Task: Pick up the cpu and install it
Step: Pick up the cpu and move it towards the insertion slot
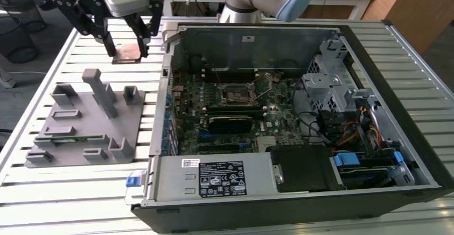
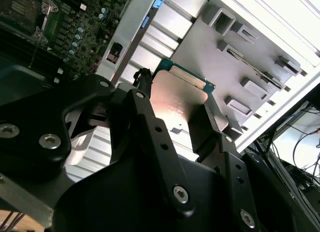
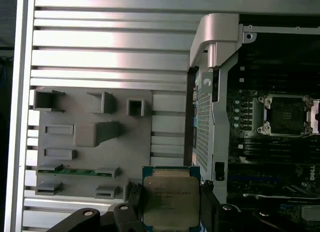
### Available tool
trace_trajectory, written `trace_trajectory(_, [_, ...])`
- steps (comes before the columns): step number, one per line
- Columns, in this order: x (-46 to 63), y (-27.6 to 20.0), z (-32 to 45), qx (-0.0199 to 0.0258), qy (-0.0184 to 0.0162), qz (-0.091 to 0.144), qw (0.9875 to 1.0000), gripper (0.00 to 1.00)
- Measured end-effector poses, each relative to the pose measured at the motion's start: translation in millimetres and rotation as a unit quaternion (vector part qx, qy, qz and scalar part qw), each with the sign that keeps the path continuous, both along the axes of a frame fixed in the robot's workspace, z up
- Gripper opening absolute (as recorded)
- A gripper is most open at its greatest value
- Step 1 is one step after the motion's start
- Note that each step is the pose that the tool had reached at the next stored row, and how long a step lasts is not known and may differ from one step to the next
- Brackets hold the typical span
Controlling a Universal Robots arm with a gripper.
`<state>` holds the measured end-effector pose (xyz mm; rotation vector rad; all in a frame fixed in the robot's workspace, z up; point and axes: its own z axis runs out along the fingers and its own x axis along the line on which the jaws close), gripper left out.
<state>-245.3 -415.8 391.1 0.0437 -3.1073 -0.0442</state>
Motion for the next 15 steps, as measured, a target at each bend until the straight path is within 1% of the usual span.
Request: trace_trajectory(15, [24.9,0.0,0.0,0.0,0.0,0.0,1.0,0.54])
